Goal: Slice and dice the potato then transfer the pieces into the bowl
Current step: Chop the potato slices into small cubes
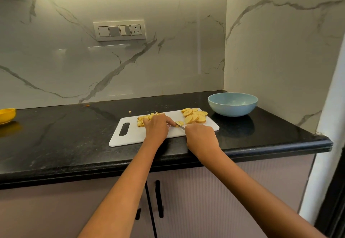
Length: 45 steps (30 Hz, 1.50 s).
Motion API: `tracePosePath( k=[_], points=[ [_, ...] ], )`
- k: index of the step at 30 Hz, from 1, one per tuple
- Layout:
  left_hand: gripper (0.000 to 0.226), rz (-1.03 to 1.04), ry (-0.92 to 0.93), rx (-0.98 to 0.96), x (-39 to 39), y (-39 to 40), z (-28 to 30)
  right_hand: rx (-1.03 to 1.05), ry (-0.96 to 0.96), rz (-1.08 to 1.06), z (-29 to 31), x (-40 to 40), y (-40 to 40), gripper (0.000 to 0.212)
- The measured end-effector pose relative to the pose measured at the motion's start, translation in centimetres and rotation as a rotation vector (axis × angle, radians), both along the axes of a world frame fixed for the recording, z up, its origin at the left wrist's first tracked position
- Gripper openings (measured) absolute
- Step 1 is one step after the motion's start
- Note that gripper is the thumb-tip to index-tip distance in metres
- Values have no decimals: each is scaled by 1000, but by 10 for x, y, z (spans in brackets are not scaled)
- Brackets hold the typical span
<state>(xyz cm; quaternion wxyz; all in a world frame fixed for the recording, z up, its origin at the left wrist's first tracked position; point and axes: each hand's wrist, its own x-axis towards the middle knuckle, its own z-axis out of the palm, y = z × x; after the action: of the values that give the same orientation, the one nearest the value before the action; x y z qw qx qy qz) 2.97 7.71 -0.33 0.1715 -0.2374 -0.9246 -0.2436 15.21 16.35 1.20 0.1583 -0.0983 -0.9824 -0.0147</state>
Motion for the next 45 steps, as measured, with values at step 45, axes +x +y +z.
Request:
tracePosePath(
  k=[45],
  points=[
    [19,-102,-109,170,-13,-9,-7,-221,29,-71,5,-3,13,20]
  ],
)
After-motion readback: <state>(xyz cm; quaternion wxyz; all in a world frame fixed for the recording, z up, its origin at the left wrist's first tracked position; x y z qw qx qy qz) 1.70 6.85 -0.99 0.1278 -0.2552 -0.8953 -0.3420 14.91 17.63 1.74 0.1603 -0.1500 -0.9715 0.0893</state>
